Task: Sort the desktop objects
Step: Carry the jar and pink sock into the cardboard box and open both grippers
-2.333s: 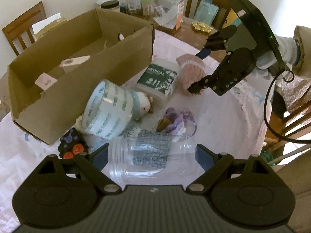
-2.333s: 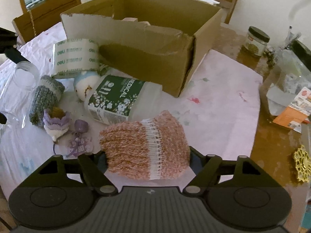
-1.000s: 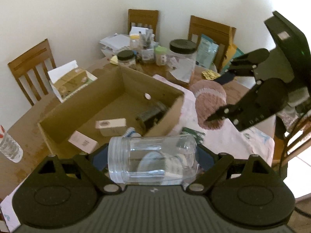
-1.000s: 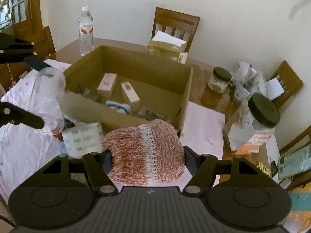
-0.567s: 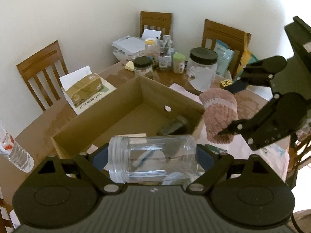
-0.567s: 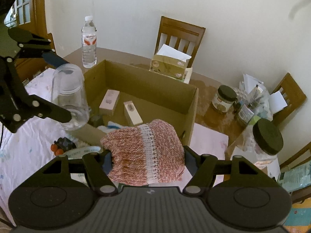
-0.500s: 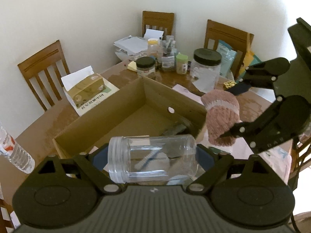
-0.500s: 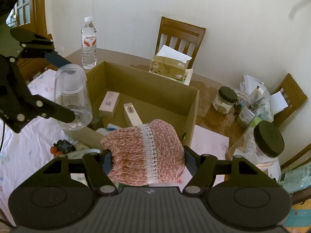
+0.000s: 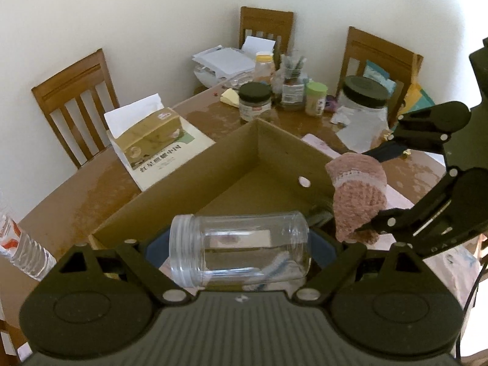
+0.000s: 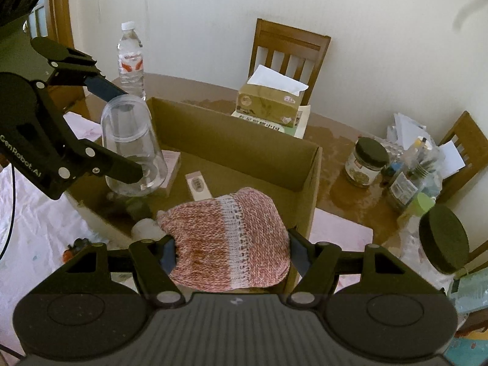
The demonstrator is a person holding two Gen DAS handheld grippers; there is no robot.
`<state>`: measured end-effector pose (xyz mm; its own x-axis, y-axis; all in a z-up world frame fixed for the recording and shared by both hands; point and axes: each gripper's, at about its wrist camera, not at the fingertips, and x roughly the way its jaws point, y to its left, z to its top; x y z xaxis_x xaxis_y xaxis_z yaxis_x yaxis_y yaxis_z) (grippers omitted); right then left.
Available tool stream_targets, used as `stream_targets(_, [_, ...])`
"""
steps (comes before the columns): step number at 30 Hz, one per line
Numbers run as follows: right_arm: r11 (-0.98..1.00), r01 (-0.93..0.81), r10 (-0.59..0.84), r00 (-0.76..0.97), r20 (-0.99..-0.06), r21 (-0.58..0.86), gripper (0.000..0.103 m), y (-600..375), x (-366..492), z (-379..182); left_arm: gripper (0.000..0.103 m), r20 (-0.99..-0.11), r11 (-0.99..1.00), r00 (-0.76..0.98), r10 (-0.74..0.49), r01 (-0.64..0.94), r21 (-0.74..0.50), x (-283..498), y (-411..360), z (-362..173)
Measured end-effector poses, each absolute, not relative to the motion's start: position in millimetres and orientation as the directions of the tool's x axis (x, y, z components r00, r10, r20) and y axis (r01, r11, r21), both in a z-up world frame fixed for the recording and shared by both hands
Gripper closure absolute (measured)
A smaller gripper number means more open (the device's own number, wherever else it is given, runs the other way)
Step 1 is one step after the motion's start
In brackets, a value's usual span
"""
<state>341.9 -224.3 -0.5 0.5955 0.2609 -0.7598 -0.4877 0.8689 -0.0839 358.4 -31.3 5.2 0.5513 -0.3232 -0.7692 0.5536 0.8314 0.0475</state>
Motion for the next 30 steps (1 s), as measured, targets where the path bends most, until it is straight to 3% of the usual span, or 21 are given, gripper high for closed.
stream_targets(7, [0.867,-0.491,0.262,0.596,-0.759,-0.086,0.026,-220.4,369.4,-9.5,0.012,-0.775,0.841,0.549,-0.314,0.54,0.042,387.5,-28.1,-6.4])
stream_targets(13, [0.869,-0.487,0.259,0.607,-0.751,-0.093,0.013,-219.1,380.9,-13.9,0.012,-0.782,0.843,0.536,-0.318,0.537,0.025,401.9,-28.6,-16.5])
stream_targets(30, [0.885,-0.459,0.243,0.604,-0.759,-0.082,0.01,-225.1,357.9,-12.0,0.008,-0.792,0.867,0.531,-0.302,0.498,0.004,404.6,-27.9,-16.7])
